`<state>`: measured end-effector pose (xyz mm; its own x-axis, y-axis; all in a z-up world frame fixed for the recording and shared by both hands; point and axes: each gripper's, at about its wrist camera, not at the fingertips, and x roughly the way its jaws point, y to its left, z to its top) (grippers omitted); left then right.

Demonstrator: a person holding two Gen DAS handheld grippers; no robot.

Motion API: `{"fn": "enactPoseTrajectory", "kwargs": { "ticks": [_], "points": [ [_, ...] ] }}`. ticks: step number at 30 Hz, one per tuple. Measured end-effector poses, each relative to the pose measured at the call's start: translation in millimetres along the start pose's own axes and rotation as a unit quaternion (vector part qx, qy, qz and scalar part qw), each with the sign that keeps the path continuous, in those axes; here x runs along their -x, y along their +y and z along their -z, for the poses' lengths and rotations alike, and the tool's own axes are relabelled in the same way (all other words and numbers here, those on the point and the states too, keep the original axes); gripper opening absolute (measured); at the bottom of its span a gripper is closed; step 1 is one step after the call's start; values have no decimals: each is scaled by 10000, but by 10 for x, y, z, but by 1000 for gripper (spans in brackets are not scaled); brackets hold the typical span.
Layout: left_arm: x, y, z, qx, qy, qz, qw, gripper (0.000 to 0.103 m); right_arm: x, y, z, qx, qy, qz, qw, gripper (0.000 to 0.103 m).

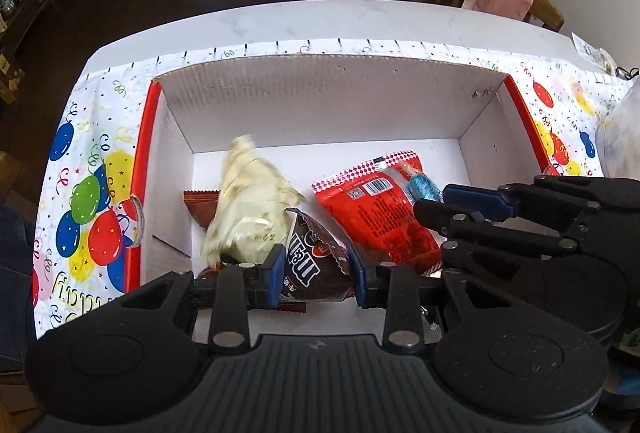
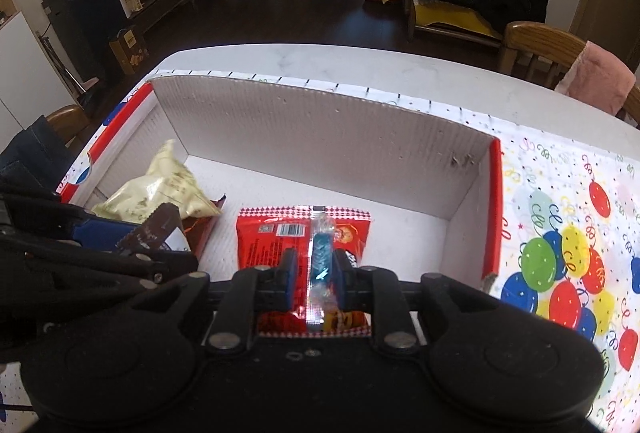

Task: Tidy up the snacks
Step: 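Open left gripper releasing M&M's bag while right gripper releases teal candy in box, then withdraw both grippers from the box back toward the snack pile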

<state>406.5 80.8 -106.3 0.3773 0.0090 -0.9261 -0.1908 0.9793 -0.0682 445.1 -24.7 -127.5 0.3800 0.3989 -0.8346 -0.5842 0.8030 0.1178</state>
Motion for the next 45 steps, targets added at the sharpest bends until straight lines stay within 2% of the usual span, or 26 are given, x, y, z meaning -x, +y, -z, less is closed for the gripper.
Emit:
{"fn": "enactPoseTrajectory", "kwargs": {
  "ticks": [6, 8, 16, 24, 29, 36, 39, 40, 45],
  "points": [
    [18, 30, 28, 72, -48, 69, 9999, 34, 142, -8, 54, 9, -74, -78, 9999, 23],
    [49, 47, 38, 122, -71, 113, 9998, 38, 182, -10, 66, 26, -95, -83, 9999, 24],
    [260, 91, 125, 184, -297, 214, 9992, 44, 396, 9, 116, -4, -240, -131, 9996, 33],
    [524, 126, 258, 150, -558, 259, 9980, 45, 681, 94, 176, -39, -465, -170, 9988, 41],
    [737, 155, 383, 113, -800, 306, 9963, 56, 833, 151, 223, -88, -598, -171, 9980, 47],
    [1024, 207, 585, 66, -1079, 376, 9934, 56, 1089, 263, 330, -154, -849, -228, 9960, 63],
    [1148, 230, 693, 27, -1220, 382, 9918, 61, 1198, 312, 393, -153, -943, -253, 9951, 66],
    [1187, 238, 728, 32, -1273, 388, 9911, 64, 1237, 329, 418, -147, -976, -257, 9948, 69],
    [1367, 284, 899, -10, -1452, 420, 9885, 64, 1390, 436, 526, -71, -1147, -240, 9931, 81]
  ]
}}
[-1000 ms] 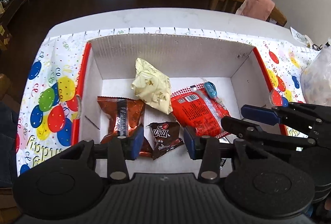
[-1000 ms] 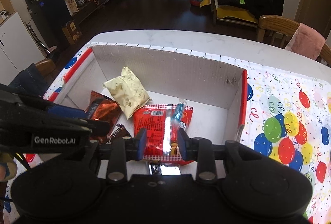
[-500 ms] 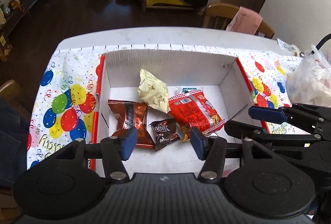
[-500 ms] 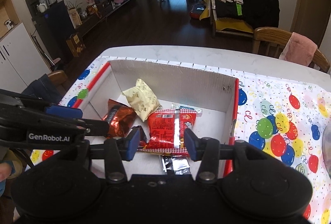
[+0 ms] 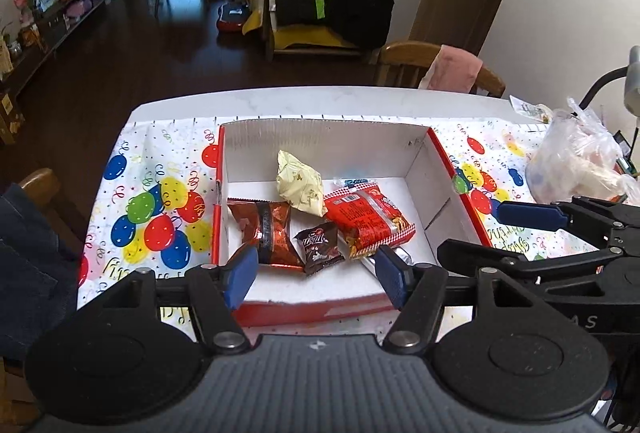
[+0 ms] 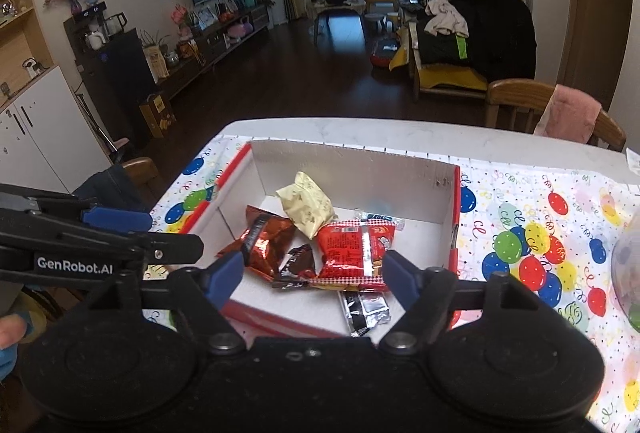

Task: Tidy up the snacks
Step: 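Withdraw both grippers from the box back toward the snack pile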

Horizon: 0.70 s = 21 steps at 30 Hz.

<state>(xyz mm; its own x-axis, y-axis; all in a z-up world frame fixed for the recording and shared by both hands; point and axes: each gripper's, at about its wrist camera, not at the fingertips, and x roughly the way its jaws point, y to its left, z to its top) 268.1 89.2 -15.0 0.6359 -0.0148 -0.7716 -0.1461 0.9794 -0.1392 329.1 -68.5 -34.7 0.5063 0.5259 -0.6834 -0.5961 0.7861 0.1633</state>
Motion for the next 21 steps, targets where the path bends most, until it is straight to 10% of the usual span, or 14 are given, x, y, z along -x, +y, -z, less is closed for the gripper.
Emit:
{"fn": "enactPoseTrajectory", "kwargs": {
  "ticks": [21],
  "points": [
    [304, 177, 756, -132, 28, 5, 9999, 79, 239, 331, 757, 389, 185, -205, 9989, 103]
  ]
}}
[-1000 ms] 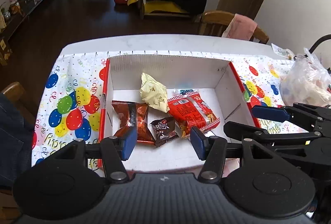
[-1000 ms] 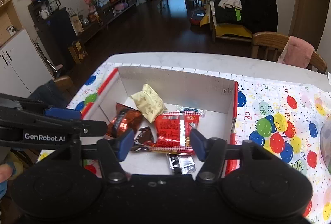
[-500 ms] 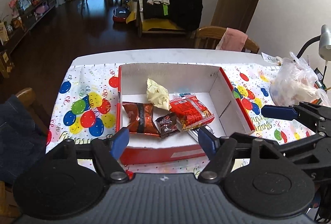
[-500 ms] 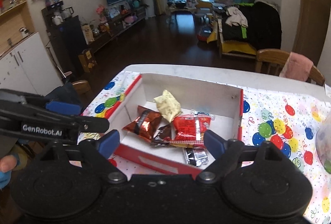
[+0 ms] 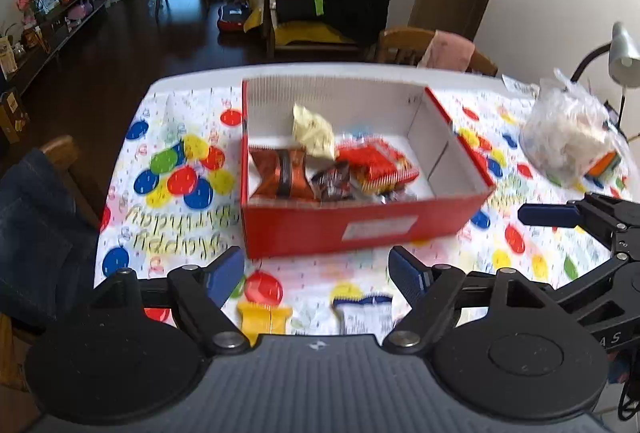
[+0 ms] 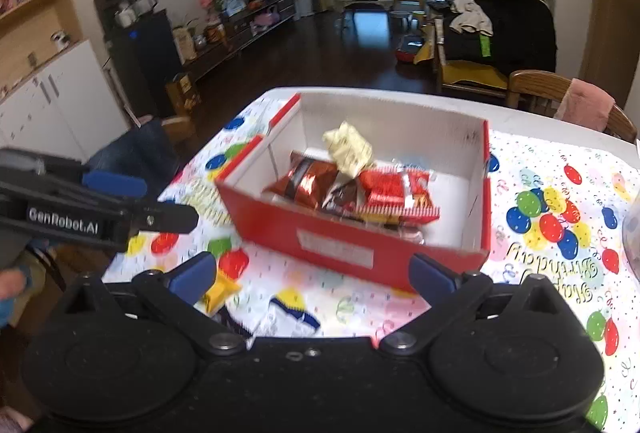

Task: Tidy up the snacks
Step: 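Withdraw both grippers from the box back toward the snack pile, then grasp black snack pack with left gripper while right gripper grasps silver foil chocolate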

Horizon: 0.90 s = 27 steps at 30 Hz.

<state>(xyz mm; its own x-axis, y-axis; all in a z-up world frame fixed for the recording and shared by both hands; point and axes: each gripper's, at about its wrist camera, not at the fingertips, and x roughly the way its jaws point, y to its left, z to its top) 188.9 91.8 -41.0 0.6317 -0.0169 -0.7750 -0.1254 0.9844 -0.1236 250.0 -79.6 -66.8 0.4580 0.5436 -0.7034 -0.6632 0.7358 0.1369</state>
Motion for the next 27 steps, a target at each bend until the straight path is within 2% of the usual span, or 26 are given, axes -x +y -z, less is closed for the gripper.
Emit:
{"fn": "enactPoseTrajectory", "kwargs": {
  "ticks": [11, 16, 20, 24, 27],
  "points": [
    [-293, 57, 528, 134, 719, 62, 9973, 79, -143, 4, 624, -205, 520, 133, 9983, 102],
    [-457, 4, 713, -18, 1058, 40, 9944, 79, -222, -38, 861, -364, 854, 5, 9957, 98],
    [-572, 17, 794, 142, 1264, -54, 9919, 79, -303, -12, 949, -299, 1032, 25, 9942, 96],
    [-652, 52, 826, 302, 1325, -233, 9904, 79, -406, -6, 981, -447, 1130, 134, 9925, 81],
    [-697, 61, 831, 333, 1358, -288, 9898, 79, -478, 19, 999, -520, 1177, 168, 9915, 76]
  ]
}}
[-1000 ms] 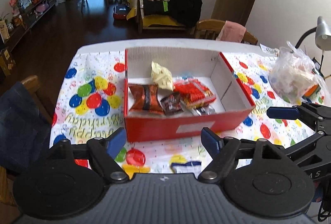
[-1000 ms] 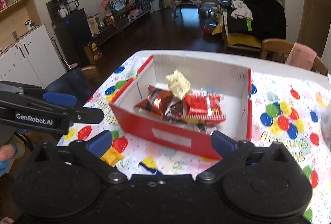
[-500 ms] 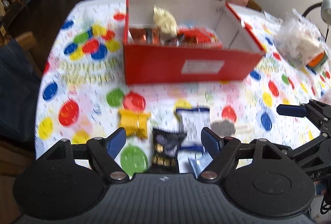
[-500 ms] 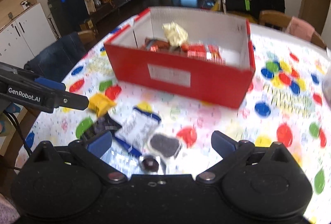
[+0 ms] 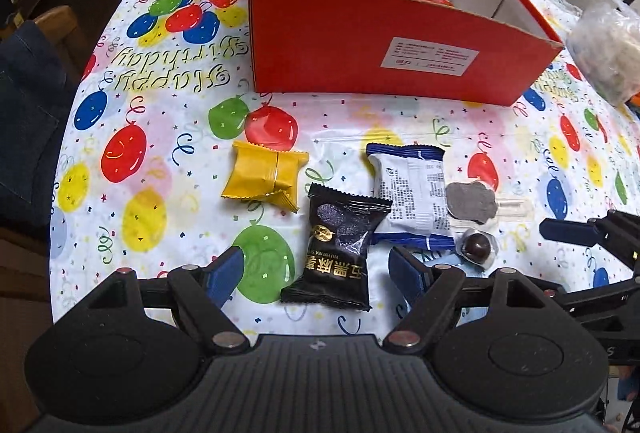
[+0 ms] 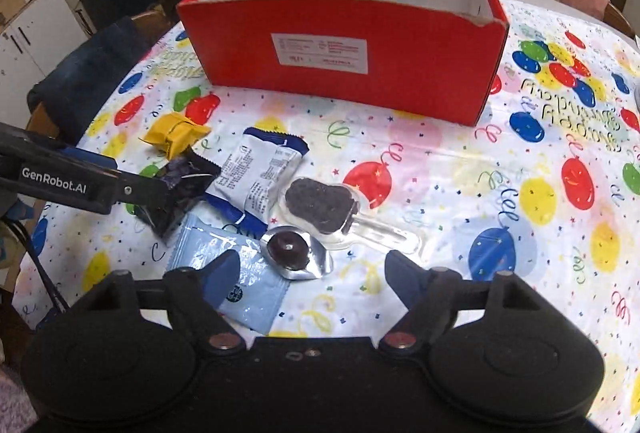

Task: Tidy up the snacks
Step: 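Grasp black snack pack with left gripper while right gripper grasps silver foil chocolate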

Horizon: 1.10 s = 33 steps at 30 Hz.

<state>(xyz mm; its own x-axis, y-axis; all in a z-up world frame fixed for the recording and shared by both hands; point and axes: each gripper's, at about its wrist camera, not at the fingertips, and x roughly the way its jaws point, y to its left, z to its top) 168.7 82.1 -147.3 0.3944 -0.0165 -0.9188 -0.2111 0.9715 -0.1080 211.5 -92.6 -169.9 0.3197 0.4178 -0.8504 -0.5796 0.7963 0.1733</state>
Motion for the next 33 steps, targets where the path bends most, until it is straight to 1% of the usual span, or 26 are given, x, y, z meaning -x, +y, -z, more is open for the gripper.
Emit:
{"fn": "enactPoseTrajectory", "kwargs": {
  "ticks": [5, 11, 16, 19, 20, 24, 26, 28, 31, 33],
  "points": [
    [-46, -25, -20, -47, 28, -41, 10000, 79, -107, 85, -20, 98, 31, 69, 9999, 74],
    [-124, -1, -36, -36, 125, -83, 9999, 79, -182, 88, -41, 124, 30, 186, 9997, 72],
    [-171, 34, -50, -5, 174, -112, 9998, 78, -239, 53, -21, 96, 120, 247, 9996, 62],
    [-206, 34, -64, -17, 195, -133, 9997, 78, -241, 58, -14, 150, 87, 272, 9995, 61],
    [-219, 30, -66, -30, 208, -132, 9997, 75, -241, 62, -15, 168, 85, 284, 9994, 60],
    [-259, -7, -71, -118, 265, -125, 9995, 71, -227, 79, -7, 257, 85, 314, 9991, 54],
    [-271, -27, -73, -167, 285, -109, 9994, 65, -215, 87, 8, 293, 80, 317, 9990, 51],
    [-284, -41, -72, -190, 312, -80, 9993, 61, -206, 103, 22, 370, 82, 364, 9986, 44],
    [-299, -47, -68, -201, 337, -80, 9992, 59, -191, 111, 45, 439, 66, 408, 9982, 41],
    [-310, -42, -67, -177, 366, -49, 9992, 52, -180, 102, 52, 427, 64, 397, 9983, 40]
  ]
}}
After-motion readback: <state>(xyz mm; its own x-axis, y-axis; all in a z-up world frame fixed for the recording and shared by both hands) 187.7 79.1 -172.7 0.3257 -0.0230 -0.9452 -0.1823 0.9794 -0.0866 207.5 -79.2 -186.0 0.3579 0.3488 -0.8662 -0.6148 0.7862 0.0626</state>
